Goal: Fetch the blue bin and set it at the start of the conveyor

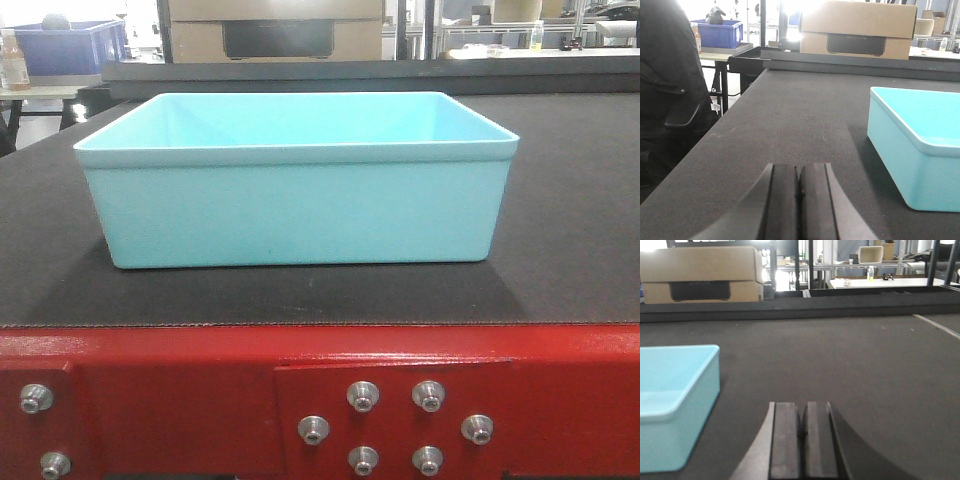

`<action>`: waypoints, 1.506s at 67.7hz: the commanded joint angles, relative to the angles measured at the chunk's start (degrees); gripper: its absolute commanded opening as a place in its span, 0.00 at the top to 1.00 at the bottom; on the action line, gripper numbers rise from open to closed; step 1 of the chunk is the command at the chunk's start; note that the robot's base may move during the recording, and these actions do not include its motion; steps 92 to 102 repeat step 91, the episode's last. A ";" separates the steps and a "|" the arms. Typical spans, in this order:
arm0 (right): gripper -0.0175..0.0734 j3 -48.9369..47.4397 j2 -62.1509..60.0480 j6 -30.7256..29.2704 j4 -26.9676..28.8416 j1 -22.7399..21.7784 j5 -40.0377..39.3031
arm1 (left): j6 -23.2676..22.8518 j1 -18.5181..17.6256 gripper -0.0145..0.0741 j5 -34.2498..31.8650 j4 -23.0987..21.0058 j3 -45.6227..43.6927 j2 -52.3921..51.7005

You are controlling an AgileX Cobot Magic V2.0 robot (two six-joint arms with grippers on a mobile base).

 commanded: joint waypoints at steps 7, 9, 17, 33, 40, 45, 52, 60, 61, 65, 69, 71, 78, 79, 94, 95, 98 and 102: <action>0.99 7.84 -6.43 -0.75 0.52 -1.14 -7.05 | 0.34 0.21 0.96 -1.53 -0.32 -0.14 -0.35; 0.99 7.84 -6.43 -0.75 0.52 -1.23 -3.49 | 0.34 0.21 0.96 -1.53 -0.32 -0.14 -0.35; 0.99 7.84 -6.43 -0.75 0.12 -1.23 -4.19 | 0.34 0.21 0.96 -1.53 -0.32 -0.14 -0.35; 0.99 7.84 -6.43 -0.75 0.12 -1.23 -4.64 | 0.34 0.21 0.96 -1.53 -0.32 -0.14 -0.35; 0.99 7.84 -6.43 -0.75 0.12 -1.23 -4.64 | 0.34 0.21 0.96 -1.53 -0.32 -0.14 -0.35; 0.99 7.84 -6.43 -0.75 0.12 -1.23 -4.64 | 0.34 0.21 0.96 -1.53 -0.32 -0.14 -0.35; 0.99 7.84 -6.43 -0.75 0.12 -1.23 -4.64 | 0.34 0.21 0.96 -1.53 -0.32 -0.14 -0.35; 0.99 7.84 -6.43 -0.75 0.12 -1.23 -4.64 | 0.34 0.21 0.96 -1.53 -0.32 -0.14 -0.35; 0.99 7.84 -6.43 -0.75 0.12 -1.23 -4.64 | 0.34 0.21 0.96 -1.53 -0.32 -0.14 -0.35; 0.99 7.84 -6.43 -0.75 0.12 -1.23 -4.64 | 0.34 0.21 0.96 -1.53 -0.32 -0.14 -0.35; 0.99 7.84 -6.43 -0.75 0.12 -1.23 -4.64 | 0.34 0.21 0.96 -1.53 -0.32 -0.14 -0.35; 0.99 7.84 -6.43 -0.75 0.12 -1.23 -4.64 | 0.34 0.21 0.96 -1.53 -0.32 -0.14 -0.35; 0.99 7.84 -6.43 -0.75 0.12 -1.23 -4.64 | 0.34 0.21 0.96 -1.53 -0.32 -0.14 -0.35; 0.99 7.84 -6.43 -0.75 0.12 -1.23 -4.64 | 0.34 0.21 0.96 -1.53 -0.32 -0.14 -0.35; 0.99 7.84 -6.43 -0.75 0.12 -1.23 -4.64 | 0.34 0.21 0.96 -1.53 -0.32 -0.14 -0.35; 0.99 7.84 -6.43 -0.75 0.12 -1.23 -4.64 | 0.34 0.21 0.96 -1.53 -0.32 -0.14 -0.35; 0.99 7.84 -6.43 -0.75 0.12 -1.23 -4.64 | 0.34 0.21 0.96 -1.53 -0.32 -0.14 -0.35; 0.99 7.84 -6.43 -0.75 0.12 -1.23 -4.64 | 0.34 0.21 0.96 -1.53 -0.32 -0.14 -0.35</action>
